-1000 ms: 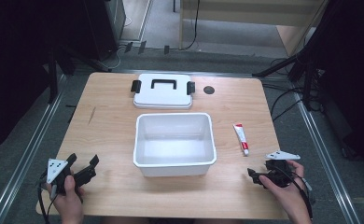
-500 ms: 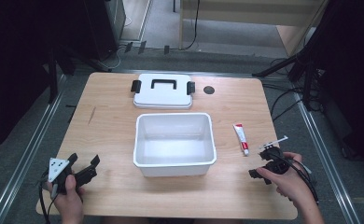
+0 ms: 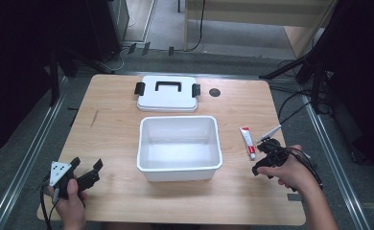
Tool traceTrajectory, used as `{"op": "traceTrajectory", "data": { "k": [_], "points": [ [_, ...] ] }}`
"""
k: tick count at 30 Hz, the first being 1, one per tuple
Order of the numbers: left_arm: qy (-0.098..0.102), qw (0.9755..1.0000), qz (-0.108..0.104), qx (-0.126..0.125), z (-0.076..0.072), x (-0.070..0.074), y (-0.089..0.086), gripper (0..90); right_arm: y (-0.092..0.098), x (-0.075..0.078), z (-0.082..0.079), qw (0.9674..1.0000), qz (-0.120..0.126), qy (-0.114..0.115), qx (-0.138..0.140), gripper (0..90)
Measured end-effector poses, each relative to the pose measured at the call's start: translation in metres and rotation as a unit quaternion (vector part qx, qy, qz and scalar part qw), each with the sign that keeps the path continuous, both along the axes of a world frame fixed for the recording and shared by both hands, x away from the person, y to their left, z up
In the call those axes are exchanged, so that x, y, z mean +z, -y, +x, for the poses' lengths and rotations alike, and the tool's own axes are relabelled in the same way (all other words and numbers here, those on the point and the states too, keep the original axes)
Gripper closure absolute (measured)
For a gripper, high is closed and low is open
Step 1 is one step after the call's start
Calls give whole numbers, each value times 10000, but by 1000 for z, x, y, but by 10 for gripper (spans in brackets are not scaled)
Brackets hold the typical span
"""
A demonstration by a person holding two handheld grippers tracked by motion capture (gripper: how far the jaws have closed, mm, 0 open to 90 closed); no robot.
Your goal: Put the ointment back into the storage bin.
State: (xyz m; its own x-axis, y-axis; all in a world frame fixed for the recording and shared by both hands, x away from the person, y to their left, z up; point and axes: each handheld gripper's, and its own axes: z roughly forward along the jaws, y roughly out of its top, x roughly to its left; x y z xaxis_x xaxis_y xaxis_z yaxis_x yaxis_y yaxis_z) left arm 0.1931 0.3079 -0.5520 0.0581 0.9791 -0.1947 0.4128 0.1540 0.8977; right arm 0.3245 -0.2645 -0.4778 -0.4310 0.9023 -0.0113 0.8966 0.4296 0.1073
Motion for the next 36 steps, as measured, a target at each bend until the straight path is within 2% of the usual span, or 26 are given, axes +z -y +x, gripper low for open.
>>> {"op": "traceTrajectory", "data": {
  "k": [4,8,10,12,16,26,32,36],
  "points": [
    [-3,10000,7,-7,0,0,0,144,-5,5,9,10000,43,13,-64,374],
    [-18,10000,1,-17,1,0,0,144,-9,5,21,9998,32,-134,-133,426],
    [-20,10000,-5,-18,1,0,0,144,-11,4,28,9994,100,-177,-290,442],
    [-27,10000,-11,-28,1,0,0,144,-12,2,35,9990,135,-202,-370,450],
    [-26,10000,-28,-37,1,0,-1,144,-14,-2,47,9985,32,-247,-492,455],
    [-64,10000,-33,-37,2,0,-1,144,-17,-12,72,9974,-101,-173,-695,467],
    [-66,10000,-44,-37,2,0,-1,144,-23,-17,84,9961,-35,-255,-839,506],
    [-58,10000,-44,-42,2,0,-1,144,-24,-22,91,9955,-92,-289,-893,554]
  ]
}}
